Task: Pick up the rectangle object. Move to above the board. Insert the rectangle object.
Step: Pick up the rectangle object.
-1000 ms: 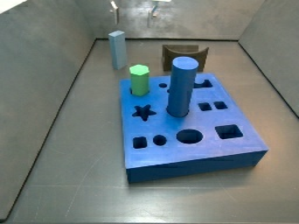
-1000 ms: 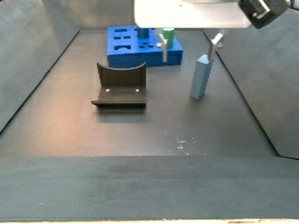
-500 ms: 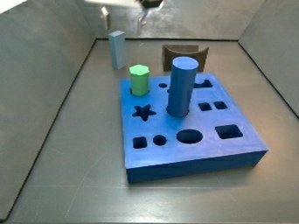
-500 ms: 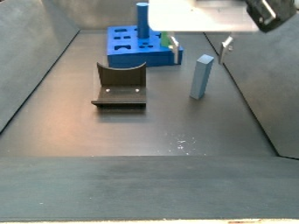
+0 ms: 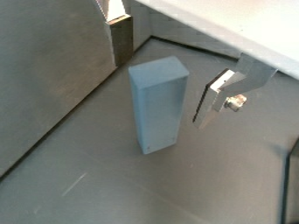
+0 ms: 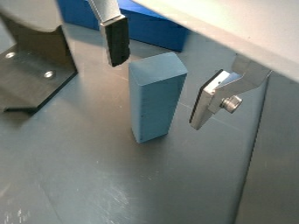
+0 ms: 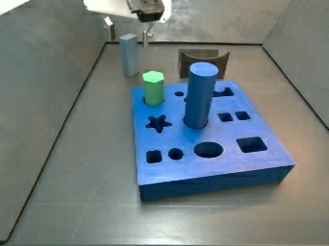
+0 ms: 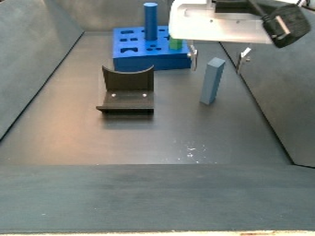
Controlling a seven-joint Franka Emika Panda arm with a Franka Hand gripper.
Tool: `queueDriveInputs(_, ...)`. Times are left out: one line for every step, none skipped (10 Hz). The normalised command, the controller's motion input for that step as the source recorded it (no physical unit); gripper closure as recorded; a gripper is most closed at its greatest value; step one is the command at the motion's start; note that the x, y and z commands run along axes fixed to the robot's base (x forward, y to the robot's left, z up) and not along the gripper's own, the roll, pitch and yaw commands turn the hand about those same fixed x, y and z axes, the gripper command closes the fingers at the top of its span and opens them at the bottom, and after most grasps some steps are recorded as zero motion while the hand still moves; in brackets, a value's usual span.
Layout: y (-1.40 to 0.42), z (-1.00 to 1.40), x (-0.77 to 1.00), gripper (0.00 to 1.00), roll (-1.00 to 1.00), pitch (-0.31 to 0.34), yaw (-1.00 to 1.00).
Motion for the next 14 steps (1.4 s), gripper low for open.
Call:
queueDriveInputs(0.0,0.0,0.0,0.0,0.0,0.0,-0.03)
queueDriveInputs(0.0,-0.05,-0.03,0.0,0.0,0.0,0.0)
queueDriveInputs(0.0,-0.24,-0.15,0.0,0.06,-0.054,-0.25)
queueDriveInputs(0.0,-0.54,-0.34,0.0,0.0,-0.103,-0.61)
queueDriveInputs(0.0,-0.24,-0.11,0.0,0.0,-0.006,-0.45)
queueDriveInputs(0.0,0.0,0.0,0.0,0.01,0.0,0.0)
queueDriveInputs(0.0,-0.06,0.0,0.0,0.0,0.0,0.0)
queueDriveInputs(0.0,-0.59,0.02,0.0,-0.11,0.0,-0.03)
queueDriveInputs(0.0,-0.24,0.0,0.0,-0.11,-0.017,0.0)
queueDriveInputs(0.0,0.0,0.0,1.0,0.0,0.0,0.0)
queueDriveInputs(-0.07,0.0,0.0,1.0,0.0,0.0,0.0)
queueDriveInputs(-0.56,0.0,-0.02,1.0,0.19,-0.014,0.1)
queueDriveInputs(0.0,0.0,0.0,1.0,0.0,0.0,0.0)
queueDriveInputs(0.0,0.0,0.0,1.0,0.0,0.0,0.0)
